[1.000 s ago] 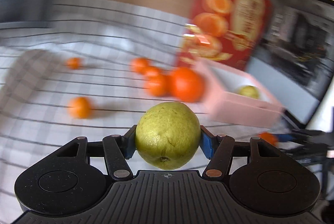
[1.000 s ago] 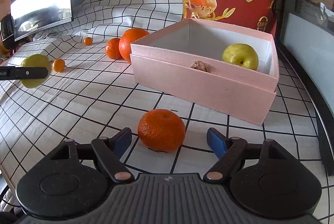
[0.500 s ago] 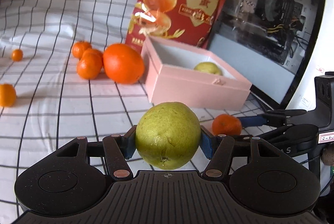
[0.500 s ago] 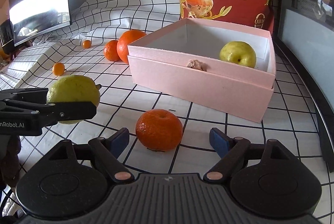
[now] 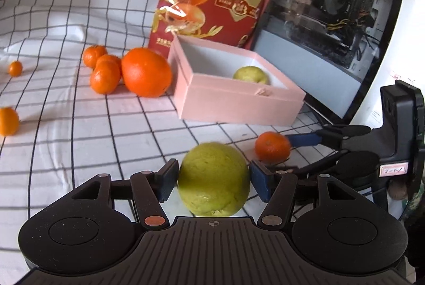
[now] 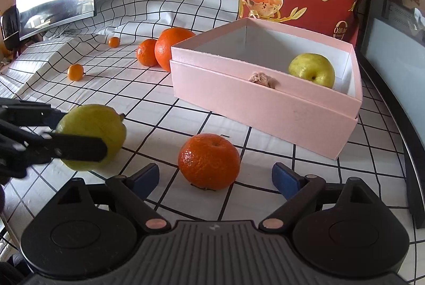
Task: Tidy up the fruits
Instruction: 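Lift the pear with the left tool while the right tool regrasps the mandarin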
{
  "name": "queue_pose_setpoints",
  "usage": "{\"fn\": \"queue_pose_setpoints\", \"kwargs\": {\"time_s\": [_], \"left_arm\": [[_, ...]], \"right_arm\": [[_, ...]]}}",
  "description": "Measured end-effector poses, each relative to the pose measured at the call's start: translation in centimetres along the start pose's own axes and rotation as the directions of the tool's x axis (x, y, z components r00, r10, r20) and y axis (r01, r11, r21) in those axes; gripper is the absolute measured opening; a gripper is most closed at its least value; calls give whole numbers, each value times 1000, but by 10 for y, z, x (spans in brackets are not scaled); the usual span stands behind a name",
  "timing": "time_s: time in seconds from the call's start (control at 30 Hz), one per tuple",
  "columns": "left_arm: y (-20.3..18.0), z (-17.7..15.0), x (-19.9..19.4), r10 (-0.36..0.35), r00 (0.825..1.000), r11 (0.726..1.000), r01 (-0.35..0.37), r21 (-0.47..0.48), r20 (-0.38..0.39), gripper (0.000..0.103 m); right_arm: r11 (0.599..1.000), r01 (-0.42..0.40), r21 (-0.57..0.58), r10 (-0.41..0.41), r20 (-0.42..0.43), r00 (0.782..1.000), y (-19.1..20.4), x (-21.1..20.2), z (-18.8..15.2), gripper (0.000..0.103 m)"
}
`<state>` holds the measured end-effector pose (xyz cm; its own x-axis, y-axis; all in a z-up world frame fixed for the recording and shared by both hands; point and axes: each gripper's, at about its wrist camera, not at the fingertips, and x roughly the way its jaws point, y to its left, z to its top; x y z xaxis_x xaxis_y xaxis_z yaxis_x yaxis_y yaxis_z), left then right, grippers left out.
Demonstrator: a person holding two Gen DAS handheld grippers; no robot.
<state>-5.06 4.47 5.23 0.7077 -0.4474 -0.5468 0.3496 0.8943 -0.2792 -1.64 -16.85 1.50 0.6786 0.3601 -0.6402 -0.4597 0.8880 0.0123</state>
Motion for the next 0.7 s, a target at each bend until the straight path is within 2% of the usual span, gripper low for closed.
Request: {"fn": "queue_pose_setpoints", "kwargs": {"time_s": [0.23, 0.47, 0.7], "left_arm": [[-17, 14, 25, 68, 994, 992, -58, 110, -90, 64], [-16, 13, 29, 78, 993, 992, -68, 110, -92, 64], [-11, 5, 9, 48, 995, 995, -40, 96, -86, 64]], "right_arm": [[1000, 1, -11, -1, -6, 1000, 1, 1, 0, 94], [1000, -6, -20, 6, -12, 1000, 2, 1, 0, 97], [999, -20, -37, 19, -28, 999, 4, 3, 2, 101]]}}
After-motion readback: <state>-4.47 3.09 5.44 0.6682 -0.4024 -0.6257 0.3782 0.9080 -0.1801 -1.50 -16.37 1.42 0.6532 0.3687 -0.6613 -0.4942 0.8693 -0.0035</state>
